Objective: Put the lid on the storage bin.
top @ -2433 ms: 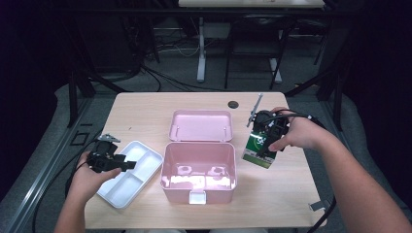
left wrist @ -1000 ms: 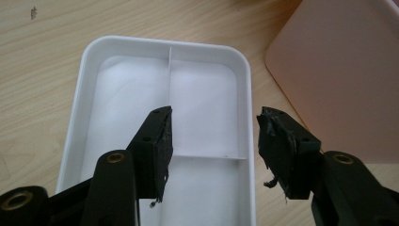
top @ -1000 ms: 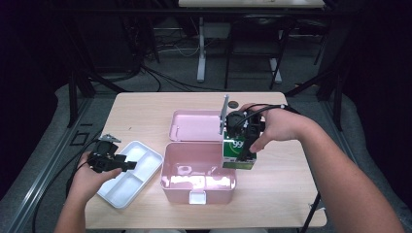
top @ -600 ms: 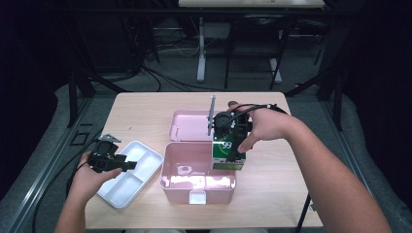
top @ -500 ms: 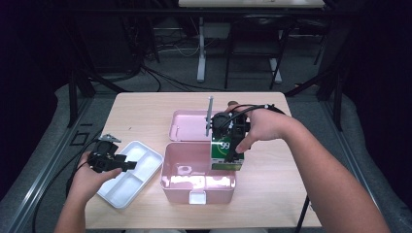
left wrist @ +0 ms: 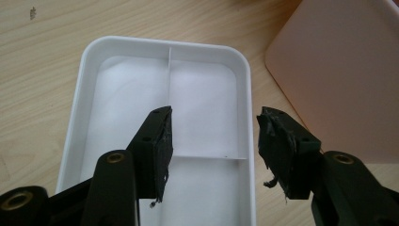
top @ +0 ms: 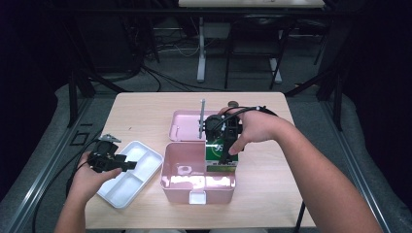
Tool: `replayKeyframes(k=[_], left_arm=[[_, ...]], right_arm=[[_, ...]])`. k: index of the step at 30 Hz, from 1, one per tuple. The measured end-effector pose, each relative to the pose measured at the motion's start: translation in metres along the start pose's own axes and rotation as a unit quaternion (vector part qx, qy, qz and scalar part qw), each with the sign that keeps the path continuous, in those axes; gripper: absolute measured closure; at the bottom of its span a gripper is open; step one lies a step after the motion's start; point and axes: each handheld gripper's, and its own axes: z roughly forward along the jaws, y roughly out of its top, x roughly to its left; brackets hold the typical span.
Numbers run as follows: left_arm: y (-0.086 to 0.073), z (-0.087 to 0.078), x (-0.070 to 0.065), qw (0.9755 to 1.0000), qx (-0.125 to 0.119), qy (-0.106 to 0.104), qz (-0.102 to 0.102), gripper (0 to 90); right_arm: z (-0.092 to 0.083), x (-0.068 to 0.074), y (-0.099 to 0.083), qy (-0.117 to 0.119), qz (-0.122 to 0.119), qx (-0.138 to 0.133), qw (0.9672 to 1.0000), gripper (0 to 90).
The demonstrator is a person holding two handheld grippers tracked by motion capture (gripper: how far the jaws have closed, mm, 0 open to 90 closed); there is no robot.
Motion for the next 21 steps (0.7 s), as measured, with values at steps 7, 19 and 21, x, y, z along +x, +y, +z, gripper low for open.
replayKeyframes(k=[7, 19, 21], left_arm=[[0.000, 0.000, -0.001, 1.0000, 0.000, -0.001, 0.001, 45.6], [0.000, 0.001, 0.000, 1.0000, 0.001, 0.000, 0.000, 45.6], [0.000, 0.001, -0.001, 1.0000, 0.001, 0.000, 0.000, 45.6]], right_arm=[[0.009, 0.001, 0.002, 0.005, 0.008, 0.001, 1.0000, 16.0], [0.031, 0.001, 0.001, 0.007, 0.007, 0.011, 0.9999, 15.9], [0.033, 0.001, 0.002, 0.006, 0.009, 0.012, 0.9999, 15.9]])
